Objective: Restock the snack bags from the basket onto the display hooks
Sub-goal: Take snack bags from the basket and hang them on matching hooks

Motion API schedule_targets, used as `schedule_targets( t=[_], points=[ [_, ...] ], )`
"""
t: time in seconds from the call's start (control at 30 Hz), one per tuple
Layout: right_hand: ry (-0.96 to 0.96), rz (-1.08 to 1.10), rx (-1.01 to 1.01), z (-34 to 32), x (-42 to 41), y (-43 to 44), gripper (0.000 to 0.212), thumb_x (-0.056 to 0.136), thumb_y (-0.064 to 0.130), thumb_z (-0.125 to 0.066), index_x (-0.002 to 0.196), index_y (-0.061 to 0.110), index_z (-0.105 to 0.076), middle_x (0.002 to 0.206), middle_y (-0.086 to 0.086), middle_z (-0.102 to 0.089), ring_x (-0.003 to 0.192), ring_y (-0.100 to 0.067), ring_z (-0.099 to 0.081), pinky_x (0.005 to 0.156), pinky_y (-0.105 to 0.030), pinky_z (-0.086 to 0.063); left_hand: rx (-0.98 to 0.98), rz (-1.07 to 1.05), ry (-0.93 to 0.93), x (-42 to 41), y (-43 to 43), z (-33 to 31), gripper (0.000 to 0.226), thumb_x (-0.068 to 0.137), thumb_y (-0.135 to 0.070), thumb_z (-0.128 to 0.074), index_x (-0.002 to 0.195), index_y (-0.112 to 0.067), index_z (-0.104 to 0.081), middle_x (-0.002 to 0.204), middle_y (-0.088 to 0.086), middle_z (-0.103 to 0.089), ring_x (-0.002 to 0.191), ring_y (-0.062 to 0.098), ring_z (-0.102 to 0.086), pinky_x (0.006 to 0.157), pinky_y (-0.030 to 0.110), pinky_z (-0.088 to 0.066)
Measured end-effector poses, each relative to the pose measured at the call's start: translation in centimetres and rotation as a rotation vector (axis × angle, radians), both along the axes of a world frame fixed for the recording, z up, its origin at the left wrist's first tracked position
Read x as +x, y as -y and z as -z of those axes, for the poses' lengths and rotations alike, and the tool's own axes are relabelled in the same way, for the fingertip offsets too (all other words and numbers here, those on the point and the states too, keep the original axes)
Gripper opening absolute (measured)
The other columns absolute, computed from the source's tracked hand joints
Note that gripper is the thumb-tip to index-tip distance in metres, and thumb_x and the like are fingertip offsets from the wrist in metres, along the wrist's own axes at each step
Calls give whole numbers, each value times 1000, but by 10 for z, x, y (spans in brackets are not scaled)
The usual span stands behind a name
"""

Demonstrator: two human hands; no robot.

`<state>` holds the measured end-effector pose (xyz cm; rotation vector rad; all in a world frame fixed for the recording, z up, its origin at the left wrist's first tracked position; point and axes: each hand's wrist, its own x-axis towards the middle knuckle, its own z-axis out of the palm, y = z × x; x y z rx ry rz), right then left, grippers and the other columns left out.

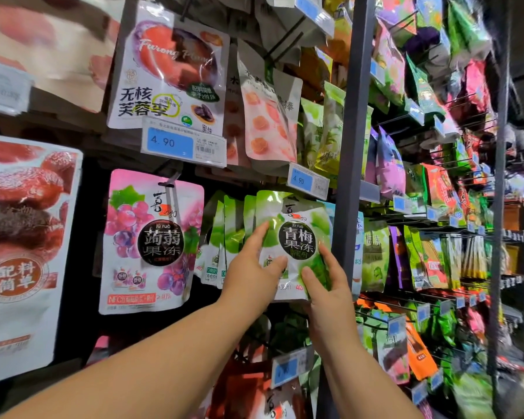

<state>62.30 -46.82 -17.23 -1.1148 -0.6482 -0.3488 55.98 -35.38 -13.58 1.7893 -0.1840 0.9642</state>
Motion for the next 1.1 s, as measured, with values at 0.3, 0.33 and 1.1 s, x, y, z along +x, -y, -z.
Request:
schedule_targets(
  t=[0.3,0.33,1.1],
  points=[
    [21,21,-134,-4,7,-4,48,96,16,-63,126,52,-54,133,23,-54,127,-2,-51,110,-36,-44,38,-112,-43,10,-9,5,70,94,-30,-64,152,-40,-26,156,-8,-33,142,13,-34,100,22,-29],
    [31,42,-165,-4,8,-6,48,96,17,-63,127,52,-53,134,23,-53,128,-2,-49,110,-34,-43,50,-147,-55,12,-10,6,72,93,-32,-65,153,-38,-25,155,-6,-33,140,15,-35,99,23,-29],
    [28,247,-726,-7,59,-49,49,103,36,-46,149,19,-41,143,-9,-35,135,-22,-37,93,-19,-26,213,-414,-263,70,-53,14,63,102,-44,-41,151,-52,-2,163,-13,17,149,21,16,120,47,-9]
  ],
)
